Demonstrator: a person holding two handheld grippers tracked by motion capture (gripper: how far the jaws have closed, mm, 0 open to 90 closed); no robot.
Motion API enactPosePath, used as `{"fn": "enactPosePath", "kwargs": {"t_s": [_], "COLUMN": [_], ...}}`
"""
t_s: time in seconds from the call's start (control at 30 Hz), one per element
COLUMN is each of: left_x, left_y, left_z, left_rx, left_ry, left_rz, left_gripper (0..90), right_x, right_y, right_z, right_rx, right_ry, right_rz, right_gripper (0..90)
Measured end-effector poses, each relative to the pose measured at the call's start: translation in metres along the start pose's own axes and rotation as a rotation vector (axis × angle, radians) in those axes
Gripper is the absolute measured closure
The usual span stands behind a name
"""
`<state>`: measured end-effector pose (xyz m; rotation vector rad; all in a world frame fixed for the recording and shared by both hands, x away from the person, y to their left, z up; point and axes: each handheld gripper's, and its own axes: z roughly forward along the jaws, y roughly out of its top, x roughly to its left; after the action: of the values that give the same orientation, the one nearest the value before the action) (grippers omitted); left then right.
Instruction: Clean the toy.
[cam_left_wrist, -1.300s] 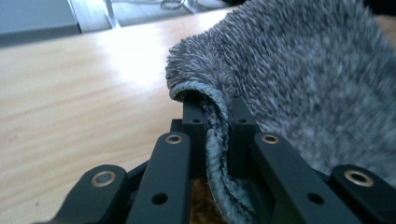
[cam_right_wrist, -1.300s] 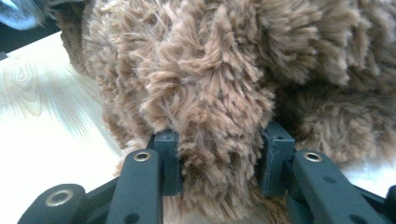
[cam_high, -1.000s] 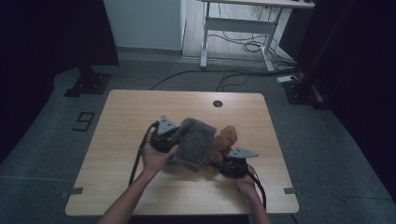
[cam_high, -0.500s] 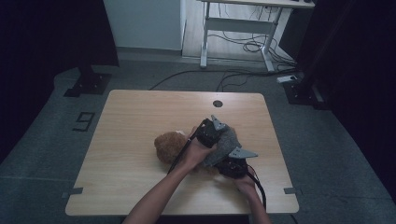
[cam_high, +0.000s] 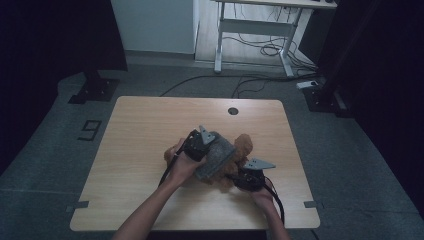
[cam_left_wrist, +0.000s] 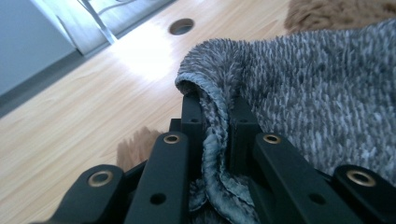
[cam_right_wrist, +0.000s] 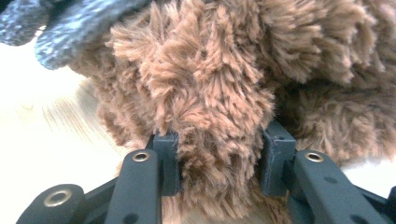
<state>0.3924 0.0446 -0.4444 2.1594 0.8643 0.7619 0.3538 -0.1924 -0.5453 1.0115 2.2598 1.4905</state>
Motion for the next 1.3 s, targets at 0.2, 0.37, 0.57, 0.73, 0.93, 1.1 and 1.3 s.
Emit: {"fn": "enactPosePath", "kwargs": {"t_s": [0.2, 0.37, 0.57, 0.73, 0.93, 1.1, 1.3], "left_x": [0.019, 0.045, 0.075, 0.086, 0.090, 0.085, 0.068], "left_y": [-0.013, -0.031, -0.076, -0.108, -0.114, -0.092, -0.047], "left_z": [-0.025, -0.039, -0.037, -0.033, -0.033, -0.046, -0.046], "left_rx": [-0.040, -0.043, 0.021, 0.044, 0.031, -0.044, -0.086], "left_ry": [0.009, 0.048, 0.036, 0.010, -0.025, -0.030, -0.061], "left_rz": [-0.040, -0.096, -0.212, -0.296, -0.339, -0.294, -0.215], "left_gripper": [79.7, 79.8, 79.7, 79.8, 79.8, 80.0, 79.5], "right_x": [0.000, -0.002, -0.003, -0.003, -0.004, -0.005, -0.004], "right_y": [0.000, -0.001, -0.001, -0.001, -0.002, -0.002, -0.002], "right_z": [0.000, 0.001, 0.001, 0.001, 0.001, 0.001, 0.003], "right_rx": [-0.002, -0.003, -0.007, -0.007, -0.008, -0.012, -0.023], "right_ry": [-0.002, 0.000, 0.002, 0.002, 0.002, -0.008, -0.026], "right_rz": [0.011, 0.025, 0.034, 0.038, 0.044, 0.055, 0.053], "right_gripper": [58.8, 58.8, 58.8, 58.8, 58.9, 59.1, 59.3]}}
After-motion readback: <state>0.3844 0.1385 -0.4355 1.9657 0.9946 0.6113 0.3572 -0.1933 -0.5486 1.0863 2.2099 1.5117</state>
